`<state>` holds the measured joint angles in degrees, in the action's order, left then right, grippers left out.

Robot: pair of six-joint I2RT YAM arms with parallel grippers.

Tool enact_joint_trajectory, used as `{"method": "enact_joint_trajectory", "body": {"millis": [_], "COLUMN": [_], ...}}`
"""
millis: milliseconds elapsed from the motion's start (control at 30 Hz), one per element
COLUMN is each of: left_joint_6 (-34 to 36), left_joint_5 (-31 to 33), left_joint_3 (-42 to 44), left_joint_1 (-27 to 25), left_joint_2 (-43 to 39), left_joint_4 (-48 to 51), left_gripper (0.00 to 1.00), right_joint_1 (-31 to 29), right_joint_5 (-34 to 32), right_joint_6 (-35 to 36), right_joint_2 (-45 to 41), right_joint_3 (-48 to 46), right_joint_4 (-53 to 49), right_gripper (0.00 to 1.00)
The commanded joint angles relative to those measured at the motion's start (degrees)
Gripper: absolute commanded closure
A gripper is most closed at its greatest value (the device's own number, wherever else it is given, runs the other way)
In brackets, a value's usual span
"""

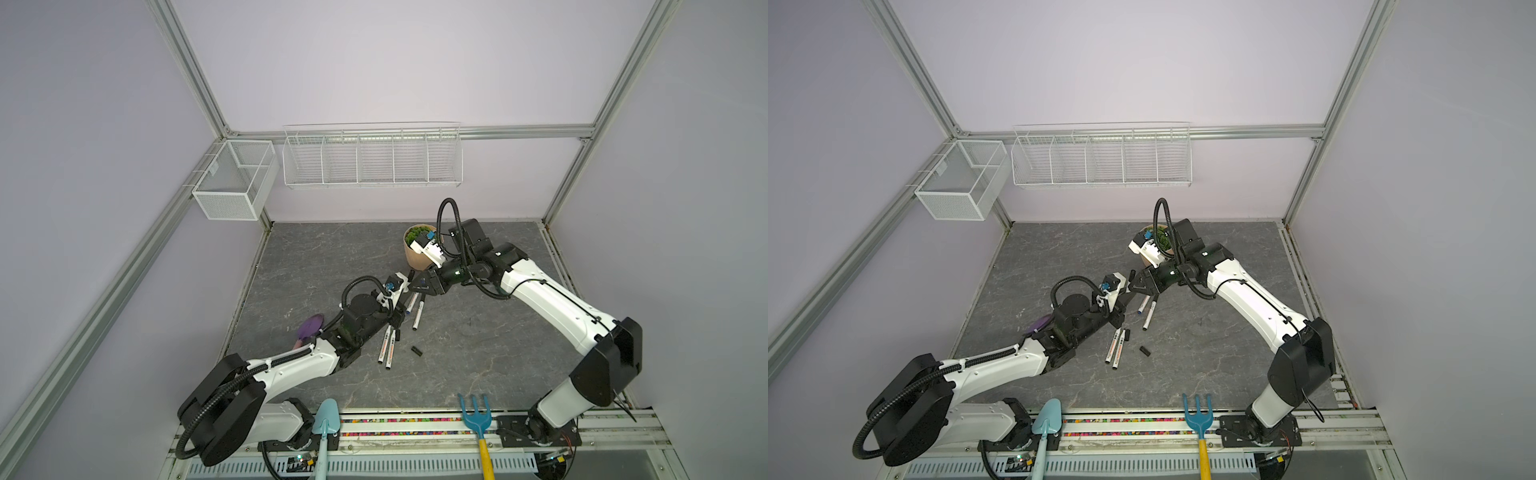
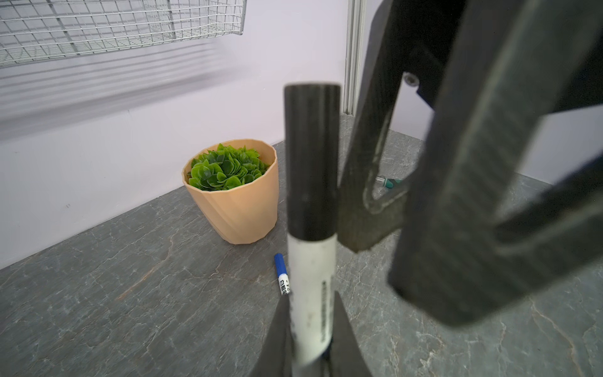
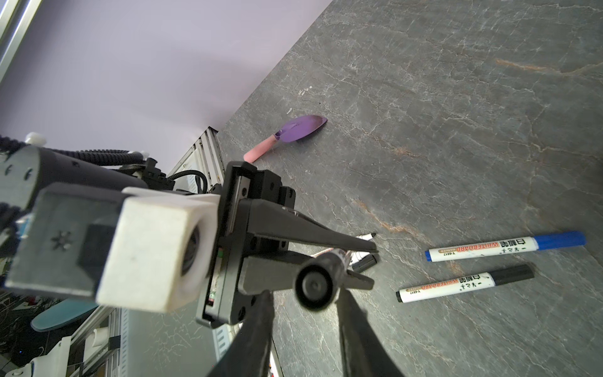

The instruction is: Insert the pens into the pen caps

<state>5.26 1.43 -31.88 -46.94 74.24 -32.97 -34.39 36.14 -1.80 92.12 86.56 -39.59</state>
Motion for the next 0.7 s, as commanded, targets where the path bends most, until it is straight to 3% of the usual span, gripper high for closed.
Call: {"method": "enact_joint_trajectory", "body": {"millis": [0,367,667], "left_joint_6": [0.97,0.01,-0.46], "left_joint_5": [0.71,-0.3,-0.7], "left_joint_3": [-0.3,-0.46,-0.64], "left_joint_1": [-0.25,-0.25,-0.26], "left_joint_2": [-0.59,0.26,0.01], "left_joint_4": [-2.61,-2.79,-2.71], "left_gripper": [1.0,1.0,1.0], "right_joint_1": [0.26,0.38,0.25], "right_joint_5": [-0.95,-3.14,-3.02], "right_joint_6": [-0.54,-4.06,-5.43], "right_joint_2": [-3.53,-2.56,1.35], "right_joint_3": [-0.44,2.83,4.84], "right_joint_4": [1.4,6.55,7.41], "right_gripper": [0.58,0.55,0.6]}}
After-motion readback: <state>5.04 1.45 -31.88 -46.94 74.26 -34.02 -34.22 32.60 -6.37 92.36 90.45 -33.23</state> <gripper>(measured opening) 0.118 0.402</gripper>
